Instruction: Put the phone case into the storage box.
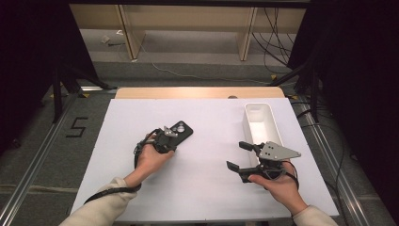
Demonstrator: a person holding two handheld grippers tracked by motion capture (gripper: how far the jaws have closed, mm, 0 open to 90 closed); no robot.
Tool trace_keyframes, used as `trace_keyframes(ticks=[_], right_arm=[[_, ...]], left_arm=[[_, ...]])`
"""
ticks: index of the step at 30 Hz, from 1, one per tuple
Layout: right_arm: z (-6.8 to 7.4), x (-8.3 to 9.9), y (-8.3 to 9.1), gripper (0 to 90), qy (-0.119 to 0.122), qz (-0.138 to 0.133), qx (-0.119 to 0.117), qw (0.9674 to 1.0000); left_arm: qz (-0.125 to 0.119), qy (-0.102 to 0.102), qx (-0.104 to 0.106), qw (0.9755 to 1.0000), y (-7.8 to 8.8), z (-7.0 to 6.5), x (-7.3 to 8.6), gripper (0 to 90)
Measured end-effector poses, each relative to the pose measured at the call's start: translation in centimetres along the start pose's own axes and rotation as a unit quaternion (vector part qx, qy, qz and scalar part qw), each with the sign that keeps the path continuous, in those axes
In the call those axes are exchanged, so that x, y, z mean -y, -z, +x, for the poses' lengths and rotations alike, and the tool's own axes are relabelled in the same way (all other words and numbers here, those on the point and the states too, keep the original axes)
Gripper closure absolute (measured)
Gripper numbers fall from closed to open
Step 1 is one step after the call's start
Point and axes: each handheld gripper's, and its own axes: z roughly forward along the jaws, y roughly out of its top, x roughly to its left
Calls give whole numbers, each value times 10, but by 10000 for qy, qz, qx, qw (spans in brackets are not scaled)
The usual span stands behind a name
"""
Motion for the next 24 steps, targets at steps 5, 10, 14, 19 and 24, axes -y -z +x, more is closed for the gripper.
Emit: trace_keyframes(ticks=[5,10,14,19,24], right_arm=[[0,0,0,185,-6,-7,1,10000],[0,0,0,185,-12,-19,-2,10000],[0,0,2,185,-17,-25,-10,10000],[-1,-1,3,185,-8,-59,7,10000],[-1,-1,3,184,-12,-51,-4,10000]], left_arm=[[-12,42,1,10000,1,3,2,900],[-5,-10,-13,10000,1,3,2,900],[-4,-69,-10,10000,1,3,2,900],[10,-156,69,9999,4,4,1,899],[-144,-328,18,9994,14,4,-6,844]])
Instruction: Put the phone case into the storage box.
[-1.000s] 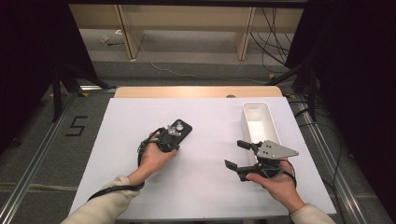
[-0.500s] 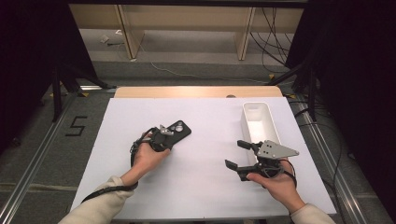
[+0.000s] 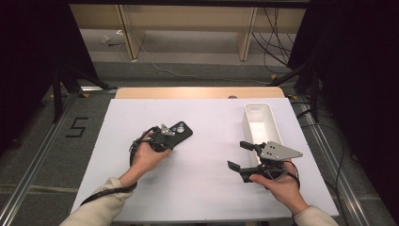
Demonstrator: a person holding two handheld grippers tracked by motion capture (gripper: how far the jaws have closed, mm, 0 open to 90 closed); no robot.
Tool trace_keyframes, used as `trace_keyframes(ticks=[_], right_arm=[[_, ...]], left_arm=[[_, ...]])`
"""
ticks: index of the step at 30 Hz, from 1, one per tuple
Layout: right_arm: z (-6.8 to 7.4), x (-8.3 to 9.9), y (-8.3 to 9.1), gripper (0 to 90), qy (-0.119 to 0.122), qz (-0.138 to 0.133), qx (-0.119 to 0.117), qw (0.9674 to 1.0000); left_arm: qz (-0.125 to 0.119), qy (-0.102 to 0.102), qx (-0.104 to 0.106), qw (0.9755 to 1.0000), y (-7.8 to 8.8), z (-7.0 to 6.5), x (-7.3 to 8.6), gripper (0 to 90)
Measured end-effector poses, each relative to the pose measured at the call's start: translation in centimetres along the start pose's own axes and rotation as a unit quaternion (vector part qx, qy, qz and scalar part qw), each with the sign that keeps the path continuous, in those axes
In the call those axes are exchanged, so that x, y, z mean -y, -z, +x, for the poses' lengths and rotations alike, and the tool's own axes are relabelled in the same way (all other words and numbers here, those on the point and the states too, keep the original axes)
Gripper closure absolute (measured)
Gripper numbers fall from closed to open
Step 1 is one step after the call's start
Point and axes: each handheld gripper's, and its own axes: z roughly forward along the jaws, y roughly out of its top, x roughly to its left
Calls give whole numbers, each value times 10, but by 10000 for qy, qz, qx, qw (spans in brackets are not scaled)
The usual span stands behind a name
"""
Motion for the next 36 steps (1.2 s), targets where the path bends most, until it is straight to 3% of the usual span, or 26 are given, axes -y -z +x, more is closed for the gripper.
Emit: trace_keyframes(ticks=[4,6,7,11,12,13,14,15,17,26,36], right_arm=[[0,0,0,184,5,-18,-5,10000],[0,0,1,184,6,-12,0,10000],[0,0,0,184,3,-13,3,10000],[0,0,0,184,-8,-12,-1,10000],[0,0,0,184,-11,-7,-1,10000],[0,0,0,185,-5,-9,4,10000],[0,0,0,185,-5,-9,4,10000],[-1,0,-1,184,-12,-6,3,10000],[-1,0,-1,184,-16,-6,5,10000],[-1,1,-1,184,-32,-5,5,10000],[-1,0,-1,184,-12,-7,9,10000]], left_arm=[[-34,-90,-14,10000,4,3,-4,772],[-34,-102,20,9999,5,6,-5,685],[-33,-113,59,9999,5,7,-6,578],[-28,-183,68,9998,4,11,-9,426],[41,-240,76,9997,4,12,-9,346],[101,-285,73,9995,3,12,-10,199],[134,-283,60,9995,2,13,-11,199],[195,-288,80,9994,0,17,-12,113],[256,-271,90,9993,-2,21,-13,27],[447,-354,66,9984,-10,36,-16,8],[689,-449,139,9965,-22,41,-17,28]])
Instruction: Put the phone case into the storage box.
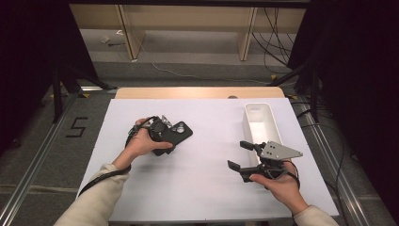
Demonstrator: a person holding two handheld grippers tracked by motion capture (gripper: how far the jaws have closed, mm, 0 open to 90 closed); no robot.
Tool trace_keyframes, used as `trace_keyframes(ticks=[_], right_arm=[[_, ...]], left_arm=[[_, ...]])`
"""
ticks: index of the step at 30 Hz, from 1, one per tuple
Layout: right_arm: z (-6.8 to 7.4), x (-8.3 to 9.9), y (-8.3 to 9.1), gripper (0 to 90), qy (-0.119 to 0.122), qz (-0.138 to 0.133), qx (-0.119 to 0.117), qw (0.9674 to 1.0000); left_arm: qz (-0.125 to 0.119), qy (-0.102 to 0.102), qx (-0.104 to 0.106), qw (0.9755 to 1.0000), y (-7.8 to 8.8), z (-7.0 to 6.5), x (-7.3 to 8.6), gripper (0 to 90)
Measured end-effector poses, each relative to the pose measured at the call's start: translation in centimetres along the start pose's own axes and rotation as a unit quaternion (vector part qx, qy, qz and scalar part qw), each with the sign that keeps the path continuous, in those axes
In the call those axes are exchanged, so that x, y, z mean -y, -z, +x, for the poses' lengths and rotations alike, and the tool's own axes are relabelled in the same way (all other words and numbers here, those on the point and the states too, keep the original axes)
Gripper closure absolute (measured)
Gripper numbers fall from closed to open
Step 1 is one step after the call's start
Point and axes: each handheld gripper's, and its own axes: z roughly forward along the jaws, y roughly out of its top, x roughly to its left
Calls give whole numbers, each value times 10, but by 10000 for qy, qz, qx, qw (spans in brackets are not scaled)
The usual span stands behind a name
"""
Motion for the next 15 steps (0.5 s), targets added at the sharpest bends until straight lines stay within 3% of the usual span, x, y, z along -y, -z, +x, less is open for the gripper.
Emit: trace_keyframes(ticks=[6,15], right_arm=[[0,0,0,184,4,1,0,10000],[0,0,0,184,11,4,-7,10000]], left_arm=[[33,68,-69,9999,-4,5,0,37],[134,-36,-85,9999,-7,7,-1,34]])
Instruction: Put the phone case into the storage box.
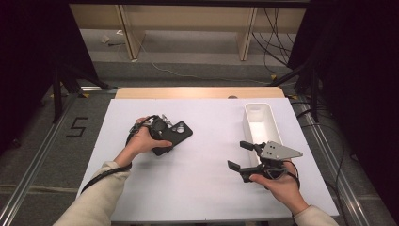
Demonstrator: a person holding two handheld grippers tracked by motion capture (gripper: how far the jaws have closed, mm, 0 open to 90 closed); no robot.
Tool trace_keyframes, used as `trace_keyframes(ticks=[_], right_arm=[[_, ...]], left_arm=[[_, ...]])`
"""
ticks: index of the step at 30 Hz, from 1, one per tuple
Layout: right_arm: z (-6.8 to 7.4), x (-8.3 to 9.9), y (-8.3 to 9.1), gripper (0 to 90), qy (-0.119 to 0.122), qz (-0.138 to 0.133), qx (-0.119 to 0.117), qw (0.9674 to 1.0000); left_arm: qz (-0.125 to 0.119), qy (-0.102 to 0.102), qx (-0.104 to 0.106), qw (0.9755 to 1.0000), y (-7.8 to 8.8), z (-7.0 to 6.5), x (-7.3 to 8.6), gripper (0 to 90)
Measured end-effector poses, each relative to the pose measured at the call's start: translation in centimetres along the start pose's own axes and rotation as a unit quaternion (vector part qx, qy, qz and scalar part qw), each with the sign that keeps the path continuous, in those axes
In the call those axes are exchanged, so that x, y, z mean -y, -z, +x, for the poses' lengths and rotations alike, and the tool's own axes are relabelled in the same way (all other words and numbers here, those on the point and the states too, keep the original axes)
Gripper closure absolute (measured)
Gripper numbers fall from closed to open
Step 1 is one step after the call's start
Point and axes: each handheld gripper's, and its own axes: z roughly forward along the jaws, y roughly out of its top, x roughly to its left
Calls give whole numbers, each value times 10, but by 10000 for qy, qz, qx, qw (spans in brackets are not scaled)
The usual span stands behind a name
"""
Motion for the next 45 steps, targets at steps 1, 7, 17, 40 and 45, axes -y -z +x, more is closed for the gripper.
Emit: trace_keyframes(ticks=[1,7,17,40,45], right_arm=[[0,0,0,184,0,2,0,10000],[0,0,0,184,-7,7,1,10000],[0,0,0,184,-2,16,1,10000],[0,0,0,185,11,40,-3,10000],[0,0,-1,185,16,37,-8,10000]], left_arm=[[12,-3,3,10000,0,0,0,34],[19,14,96,10000,-5,2,1,29],[-22,66,264,9996,-7,6,2,20],[-80,16,642,9979,-10,13,2,56],[-66,-43,662,9978,-10,13,2,71]])
